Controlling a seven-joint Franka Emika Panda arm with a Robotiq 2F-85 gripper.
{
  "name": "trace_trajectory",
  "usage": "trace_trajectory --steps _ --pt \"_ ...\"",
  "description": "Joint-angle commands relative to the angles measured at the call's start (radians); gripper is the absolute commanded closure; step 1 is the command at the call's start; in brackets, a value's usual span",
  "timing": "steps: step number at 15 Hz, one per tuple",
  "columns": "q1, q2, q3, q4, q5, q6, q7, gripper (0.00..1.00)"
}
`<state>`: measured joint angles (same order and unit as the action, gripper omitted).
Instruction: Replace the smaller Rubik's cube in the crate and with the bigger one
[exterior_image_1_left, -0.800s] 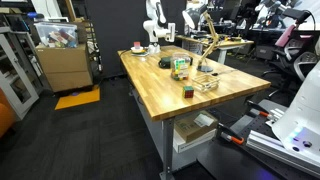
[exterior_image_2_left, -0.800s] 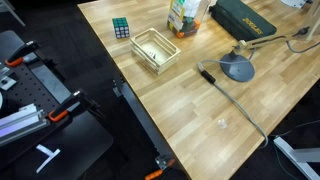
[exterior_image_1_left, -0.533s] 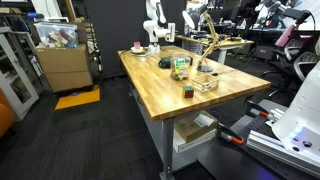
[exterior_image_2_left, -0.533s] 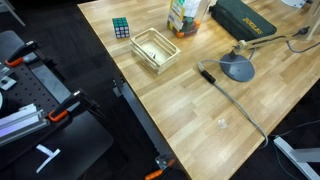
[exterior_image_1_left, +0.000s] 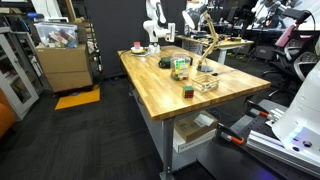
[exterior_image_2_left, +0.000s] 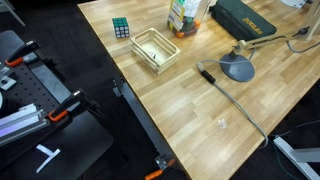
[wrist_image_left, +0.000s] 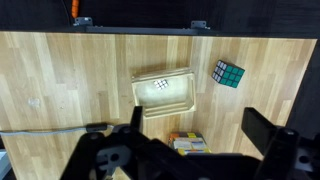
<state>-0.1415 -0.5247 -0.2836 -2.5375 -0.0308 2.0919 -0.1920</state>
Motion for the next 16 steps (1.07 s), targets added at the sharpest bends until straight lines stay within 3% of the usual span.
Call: trace_trajectory --steps 1,7,8,16 --pt "0.003 0.128 0.03 0.046 -0.008 0.067 -0.017 0.0" --pt "-0.01 0.369 0.096 0.148 -0.166 0.209 0.027 0.0" --pt "-0.002 0.321 0.083 0.107 -0.107 0.193 0.012 0.0" --pt "-0.004 0.344 0.091 0.12 -0.125 0.208 0.031 0.0"
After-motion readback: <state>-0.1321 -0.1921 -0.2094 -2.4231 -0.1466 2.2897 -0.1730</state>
